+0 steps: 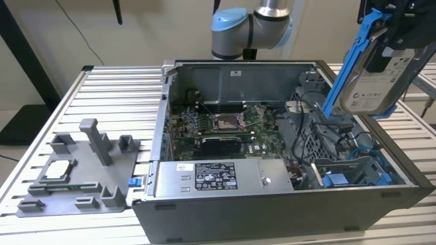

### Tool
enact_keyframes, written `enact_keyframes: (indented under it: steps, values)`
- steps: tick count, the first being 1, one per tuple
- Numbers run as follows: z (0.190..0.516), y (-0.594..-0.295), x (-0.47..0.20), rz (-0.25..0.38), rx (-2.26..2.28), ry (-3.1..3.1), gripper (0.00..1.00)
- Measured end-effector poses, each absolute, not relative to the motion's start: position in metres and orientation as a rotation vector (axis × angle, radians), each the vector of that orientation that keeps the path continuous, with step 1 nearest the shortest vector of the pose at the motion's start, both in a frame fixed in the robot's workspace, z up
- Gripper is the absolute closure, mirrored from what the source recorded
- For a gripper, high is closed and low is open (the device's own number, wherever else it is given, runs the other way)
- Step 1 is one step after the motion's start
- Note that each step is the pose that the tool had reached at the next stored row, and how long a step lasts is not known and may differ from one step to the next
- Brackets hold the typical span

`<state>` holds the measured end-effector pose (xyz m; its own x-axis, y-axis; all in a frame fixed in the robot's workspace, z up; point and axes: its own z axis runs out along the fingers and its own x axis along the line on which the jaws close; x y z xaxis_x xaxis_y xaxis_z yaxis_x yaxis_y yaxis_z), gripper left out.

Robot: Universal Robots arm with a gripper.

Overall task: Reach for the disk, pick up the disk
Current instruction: 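Pick up the disk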

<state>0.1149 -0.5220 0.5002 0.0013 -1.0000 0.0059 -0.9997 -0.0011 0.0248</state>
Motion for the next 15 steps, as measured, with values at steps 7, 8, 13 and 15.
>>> enact_keyframes:
  steps: [7, 8, 13, 15]
  values:
    - [0.497, -0.542, 0.114, -0.021, 2.203, -2.209, 1.00]
    - [0.497, -0.545, 0.114, -0.021, 2.202, -2.210, 1.00]
    - [0.491, -0.554, 0.113, -0.021, 2.194, -2.218, 1.00]
    - [0.487, -0.558, 0.112, -0.021, 2.190, -2.223, 1.00]
